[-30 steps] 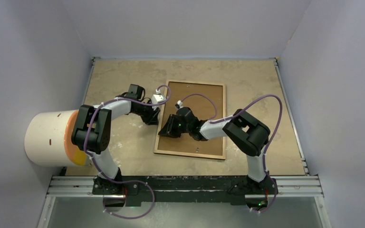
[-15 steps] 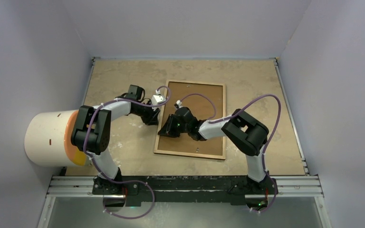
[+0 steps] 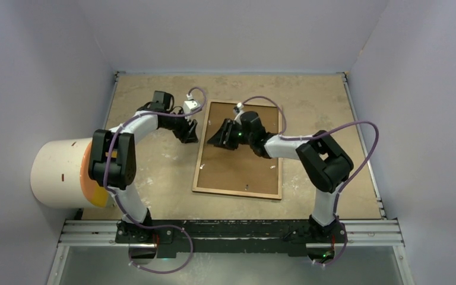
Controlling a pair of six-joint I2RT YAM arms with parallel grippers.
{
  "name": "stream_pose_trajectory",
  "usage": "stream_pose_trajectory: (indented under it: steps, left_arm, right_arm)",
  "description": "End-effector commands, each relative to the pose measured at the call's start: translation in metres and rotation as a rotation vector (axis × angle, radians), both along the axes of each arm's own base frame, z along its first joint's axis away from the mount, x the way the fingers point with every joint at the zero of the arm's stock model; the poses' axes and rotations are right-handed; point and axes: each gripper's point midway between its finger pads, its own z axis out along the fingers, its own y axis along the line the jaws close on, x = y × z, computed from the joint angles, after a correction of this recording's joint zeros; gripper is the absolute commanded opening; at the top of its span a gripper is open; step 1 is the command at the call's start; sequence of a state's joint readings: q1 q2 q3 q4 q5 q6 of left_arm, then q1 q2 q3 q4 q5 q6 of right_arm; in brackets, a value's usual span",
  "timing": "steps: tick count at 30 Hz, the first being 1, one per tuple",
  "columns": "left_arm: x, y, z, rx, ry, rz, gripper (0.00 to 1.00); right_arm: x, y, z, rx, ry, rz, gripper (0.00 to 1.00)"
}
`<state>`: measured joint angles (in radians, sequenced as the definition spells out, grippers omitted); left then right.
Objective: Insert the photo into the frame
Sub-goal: Install the photo frame at the center of the board.
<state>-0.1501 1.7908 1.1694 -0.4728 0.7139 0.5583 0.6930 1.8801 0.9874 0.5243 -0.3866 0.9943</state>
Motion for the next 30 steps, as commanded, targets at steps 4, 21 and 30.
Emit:
stream_pose_trajectory:
  steps: [4, 21, 30]
  left_arm:
    - [0.038, -0.02, 0.006, -0.122, 0.05, 0.079, 0.57]
    - [0.037, -0.022, -0.039, -0.125, 0.137, 0.117, 0.29]
    - [0.031, -0.018, -0.047, -0.105, 0.135, 0.111, 0.27]
  right_arm:
    - [0.085, -0.031, 0.018, -0.049, -0.108, -0.1, 0.45]
    - [0.168, -0.007, -0.025, -0.094, -0.134, -0.128, 0.38]
    - [0.173, 0.008, -0.045, -0.082, -0.107, -0.086, 0.36]
